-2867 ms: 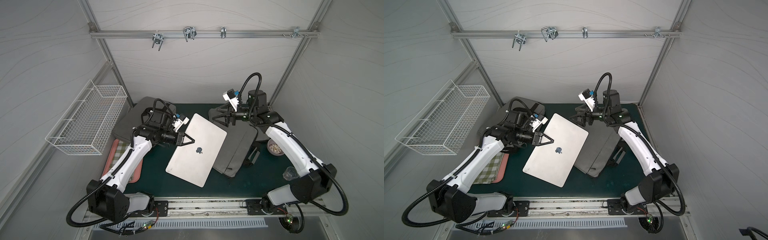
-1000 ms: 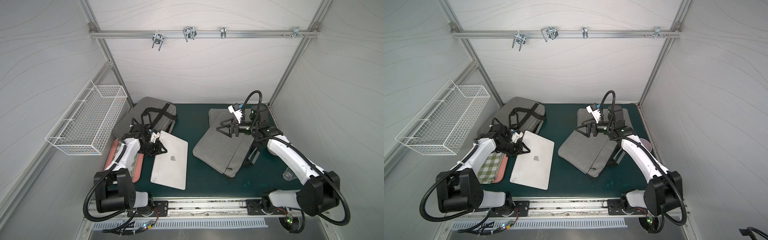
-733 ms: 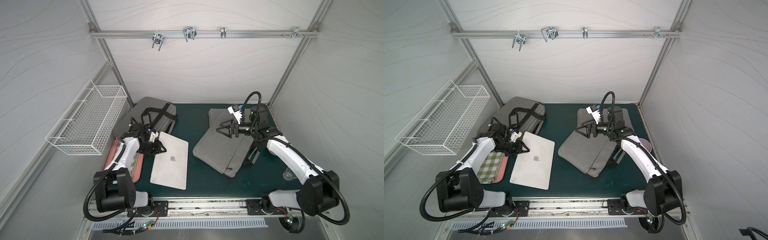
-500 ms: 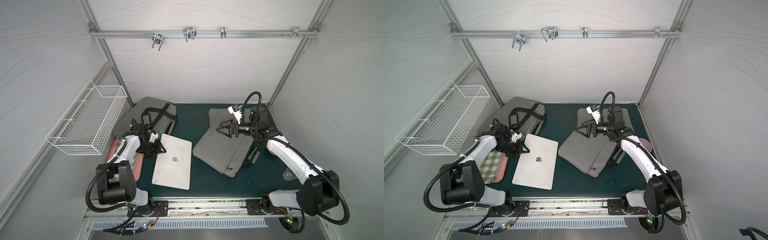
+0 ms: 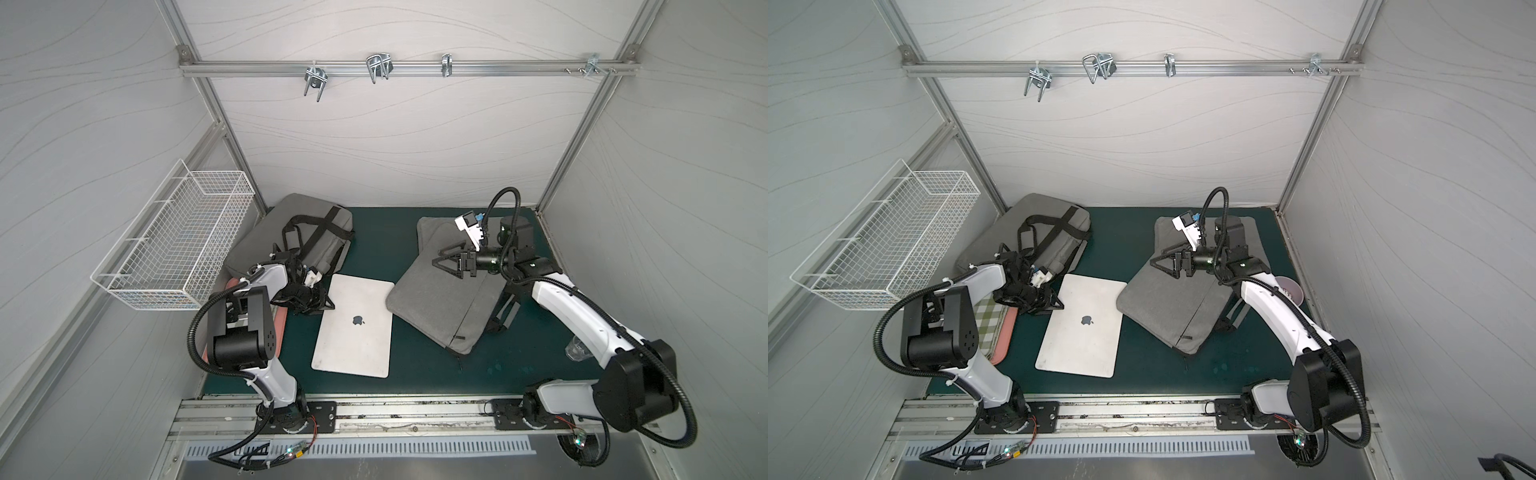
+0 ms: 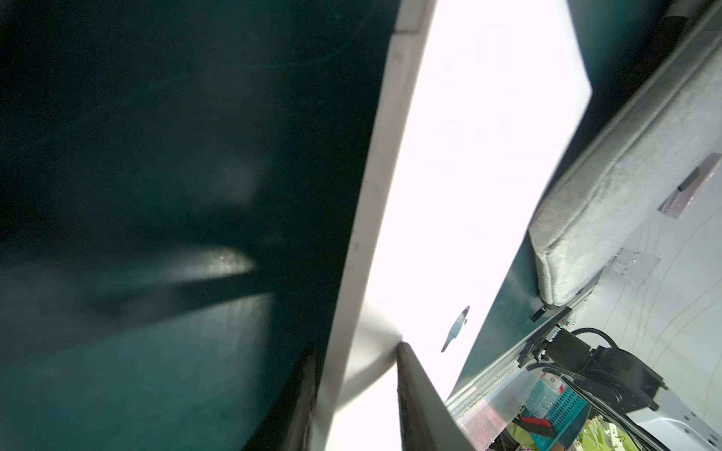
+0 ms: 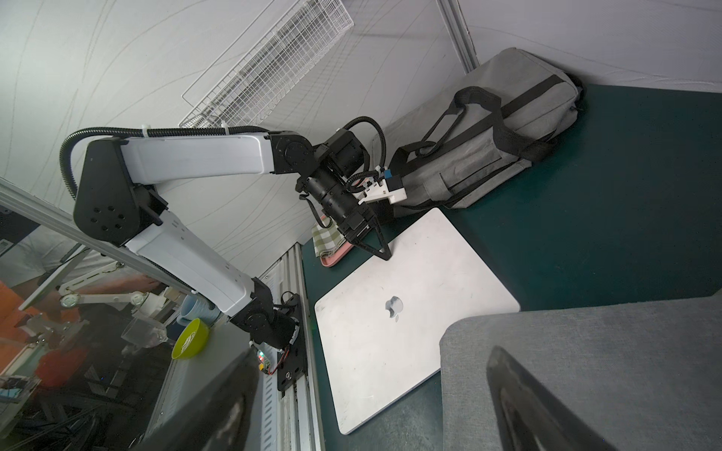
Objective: Open the zippered laptop bag and take out the laptop
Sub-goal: Place the laptop at the center of the board.
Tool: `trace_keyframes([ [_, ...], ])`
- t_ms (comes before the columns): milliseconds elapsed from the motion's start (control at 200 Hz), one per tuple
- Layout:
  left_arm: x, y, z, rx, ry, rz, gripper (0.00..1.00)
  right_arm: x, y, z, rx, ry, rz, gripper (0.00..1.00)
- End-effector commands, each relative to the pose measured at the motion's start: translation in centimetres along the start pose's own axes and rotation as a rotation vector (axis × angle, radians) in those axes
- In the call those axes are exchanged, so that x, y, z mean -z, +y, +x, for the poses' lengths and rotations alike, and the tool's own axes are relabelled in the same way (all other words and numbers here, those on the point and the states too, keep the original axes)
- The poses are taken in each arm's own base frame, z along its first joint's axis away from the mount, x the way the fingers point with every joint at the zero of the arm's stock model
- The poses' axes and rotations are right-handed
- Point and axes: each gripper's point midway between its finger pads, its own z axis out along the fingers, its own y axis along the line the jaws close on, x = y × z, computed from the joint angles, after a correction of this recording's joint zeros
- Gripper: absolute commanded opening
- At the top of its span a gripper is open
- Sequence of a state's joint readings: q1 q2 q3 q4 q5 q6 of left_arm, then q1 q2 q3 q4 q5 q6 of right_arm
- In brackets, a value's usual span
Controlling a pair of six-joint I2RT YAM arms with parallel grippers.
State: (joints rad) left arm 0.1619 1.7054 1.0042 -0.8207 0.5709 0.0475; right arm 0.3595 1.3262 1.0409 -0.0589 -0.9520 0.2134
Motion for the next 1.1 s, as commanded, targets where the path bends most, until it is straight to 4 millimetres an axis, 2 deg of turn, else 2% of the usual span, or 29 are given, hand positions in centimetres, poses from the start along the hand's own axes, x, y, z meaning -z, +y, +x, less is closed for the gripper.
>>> trace_keyframes([
  [0, 0.3, -0.5, -1.0, -0.022, 0.001, -0.002, 0.34, 0.2, 0.5, -0.1, 0.020, -0.006, -0.023, 0.90],
  [175, 0.2, 1.7, -0.5, -0.010, 0.036, -0.118, 0.35, 0.1, 0.4, 0.2, 0.014, -0.002, -0.021, 0.91],
  [375, 0.5, 1.8, -1.1, -0.009, 0.032, -0.133, 0.37, -0.1, 0.3, 0.8, -0.003, 0.013, -0.015, 0.90],
  [465, 1.4, 1.6, -1.4, -0.019, 0.012, -0.161, 0.39, -0.4, 0.0, 1.7, -0.030, 0.033, 0.013, 0.91],
  [545, 3.2, 1.2, -2.0, -0.031, -0.044, -0.206, 0.43, -0.8, -0.7, 3.0, -0.075, 0.066, 0.067, 0.92],
  [635, 4.8, -0.8, -2.1, -0.052, -0.113, -0.209, 0.47, -1.0, -1.5, 4.3, -0.129, 0.090, 0.130, 0.94],
  [760, 5.0, -4.3, -0.9, -0.123, -0.174, -0.233, 0.53, -0.6, -3.3, 6.0, -0.221, 0.098, 0.250, 0.96],
  [925, 3.4, -8.5, 1.0, -0.156, -0.210, -0.220, 0.56, 1.0, -5.9, 9.4, -0.381, 0.152, 0.445, 0.98],
  [1095, 0.5, -14.8, 1.2, -0.259, -0.259, -0.076, 0.57, 3.6, -7.3, 12.7, -0.526, 0.143, 0.571, 0.99],
])
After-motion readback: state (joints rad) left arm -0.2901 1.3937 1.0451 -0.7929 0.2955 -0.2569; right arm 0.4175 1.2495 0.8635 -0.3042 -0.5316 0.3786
